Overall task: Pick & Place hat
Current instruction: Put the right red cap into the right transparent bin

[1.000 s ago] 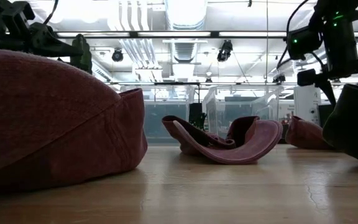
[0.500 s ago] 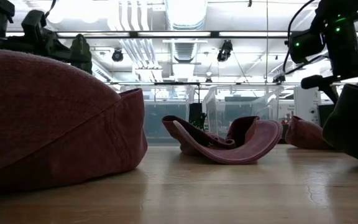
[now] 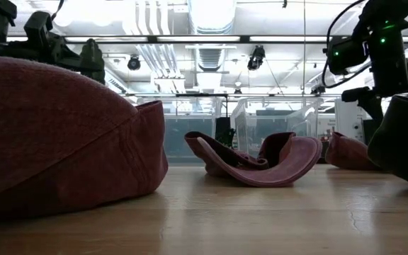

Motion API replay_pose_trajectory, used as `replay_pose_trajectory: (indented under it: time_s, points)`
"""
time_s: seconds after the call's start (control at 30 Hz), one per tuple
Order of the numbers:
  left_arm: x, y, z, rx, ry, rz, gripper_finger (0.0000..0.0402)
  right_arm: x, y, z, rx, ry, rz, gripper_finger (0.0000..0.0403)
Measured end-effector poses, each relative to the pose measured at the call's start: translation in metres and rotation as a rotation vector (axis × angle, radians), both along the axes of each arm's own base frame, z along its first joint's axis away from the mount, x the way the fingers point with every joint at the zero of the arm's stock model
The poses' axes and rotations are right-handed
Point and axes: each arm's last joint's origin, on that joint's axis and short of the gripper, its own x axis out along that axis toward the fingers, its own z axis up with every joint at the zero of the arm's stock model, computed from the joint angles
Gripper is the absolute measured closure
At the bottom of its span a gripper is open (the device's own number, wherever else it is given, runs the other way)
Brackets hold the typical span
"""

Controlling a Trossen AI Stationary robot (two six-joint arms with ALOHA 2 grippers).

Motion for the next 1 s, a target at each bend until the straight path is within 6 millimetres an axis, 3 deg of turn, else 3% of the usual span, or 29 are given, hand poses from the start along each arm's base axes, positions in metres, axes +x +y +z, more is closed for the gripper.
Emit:
replay_pose_trajectory:
  time_s: [0.63, 1.0]
  points:
    - [0.0, 0.0, 0.0, 0.0, 0.0, -0.006, 0.0246, 0.008, 0.006, -0.001, 0.036, -0.015, 0.113, 0.0098]
    - [0.0, 0.0, 0.0, -0.077, -0.025, -0.003, 0.0246, 0.031, 0.003, -0.027, 0.178, 0.079, 0.125, 0.0112]
